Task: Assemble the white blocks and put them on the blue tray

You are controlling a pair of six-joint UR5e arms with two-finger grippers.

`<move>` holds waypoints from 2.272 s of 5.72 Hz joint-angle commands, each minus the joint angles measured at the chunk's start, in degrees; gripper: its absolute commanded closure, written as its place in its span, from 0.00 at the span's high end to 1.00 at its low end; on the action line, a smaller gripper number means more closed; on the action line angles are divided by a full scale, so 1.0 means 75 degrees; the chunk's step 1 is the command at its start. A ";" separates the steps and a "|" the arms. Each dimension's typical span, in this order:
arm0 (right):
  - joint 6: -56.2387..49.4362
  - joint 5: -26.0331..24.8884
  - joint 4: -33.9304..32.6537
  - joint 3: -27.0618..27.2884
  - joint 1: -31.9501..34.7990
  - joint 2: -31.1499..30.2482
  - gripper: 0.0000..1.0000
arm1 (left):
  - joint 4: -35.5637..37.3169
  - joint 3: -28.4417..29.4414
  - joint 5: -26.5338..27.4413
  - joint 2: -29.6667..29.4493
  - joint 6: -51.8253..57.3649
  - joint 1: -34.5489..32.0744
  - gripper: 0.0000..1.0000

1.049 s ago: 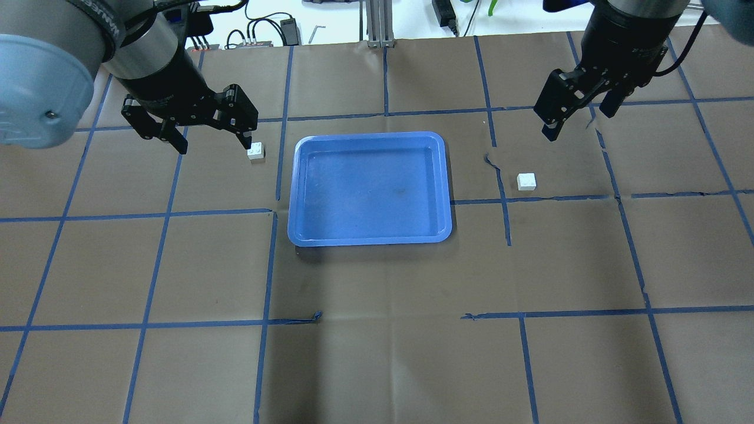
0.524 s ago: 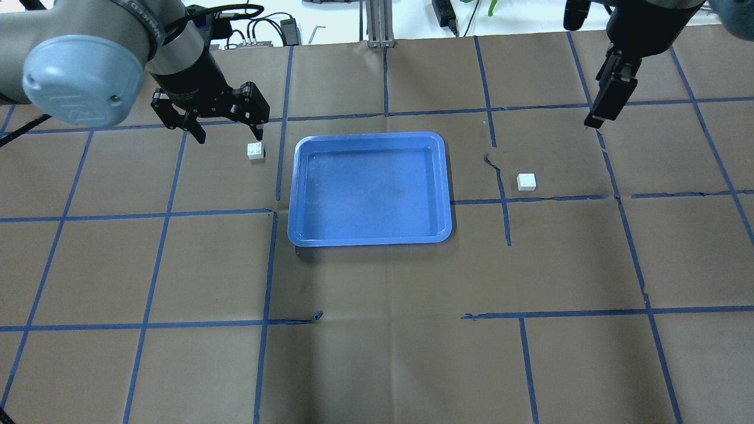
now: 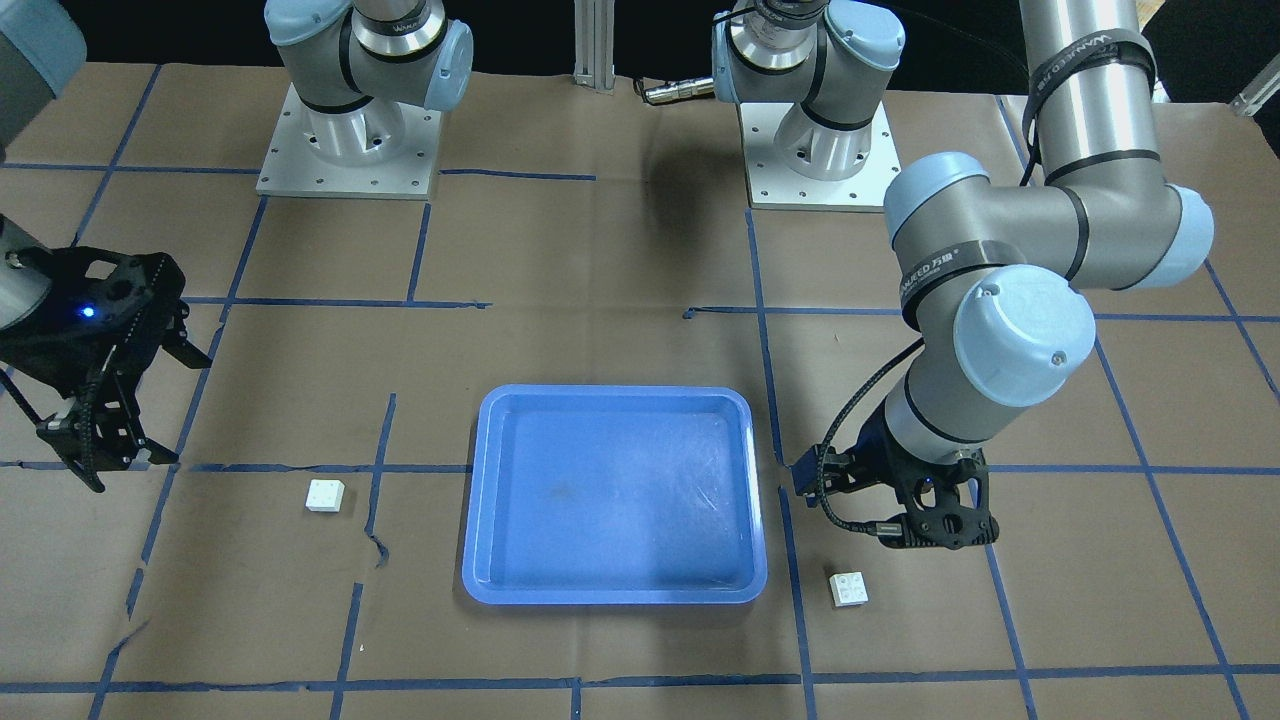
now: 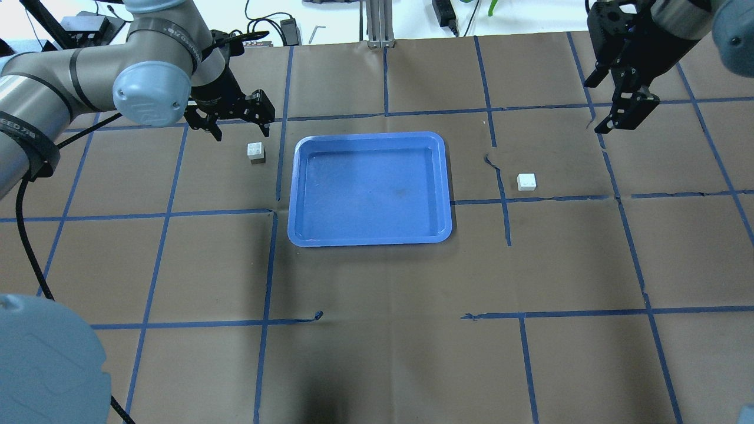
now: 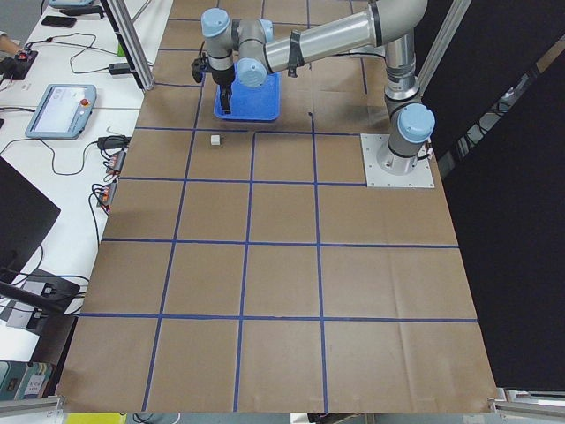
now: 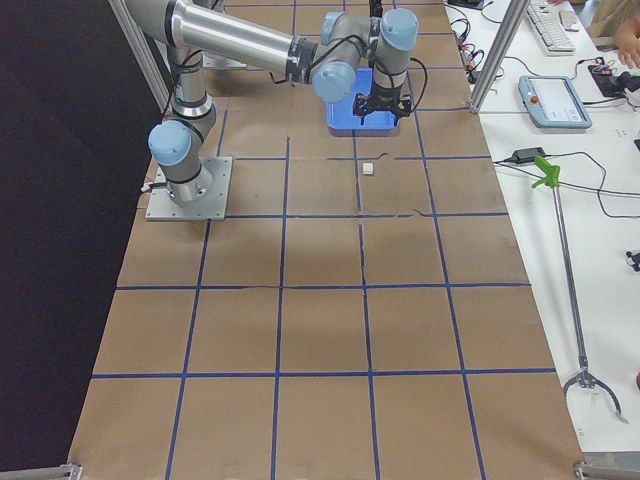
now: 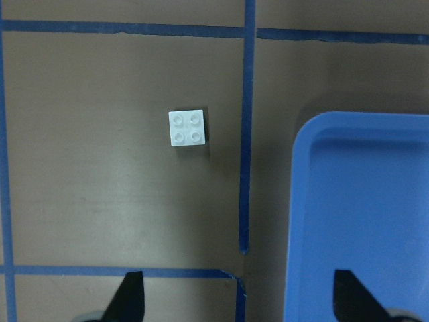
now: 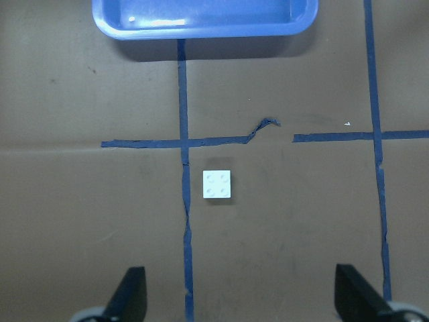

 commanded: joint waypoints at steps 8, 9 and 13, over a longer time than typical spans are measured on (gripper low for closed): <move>-0.0683 0.2556 -0.2741 0.2032 -0.0750 0.2219 0.90 | 0.2106 -0.0046 0.0225 -0.1678 0.0961 0.0191 0.17; -0.0683 0.2556 -0.2741 0.2032 -0.0750 0.2220 0.79 | 0.2082 0.0001 0.0202 -0.1655 0.1538 0.0471 0.00; -0.0648 0.2544 -0.2823 0.1927 -0.0750 0.2127 0.22 | 0.1860 -0.1202 0.0190 -0.0099 0.5413 -0.0436 0.00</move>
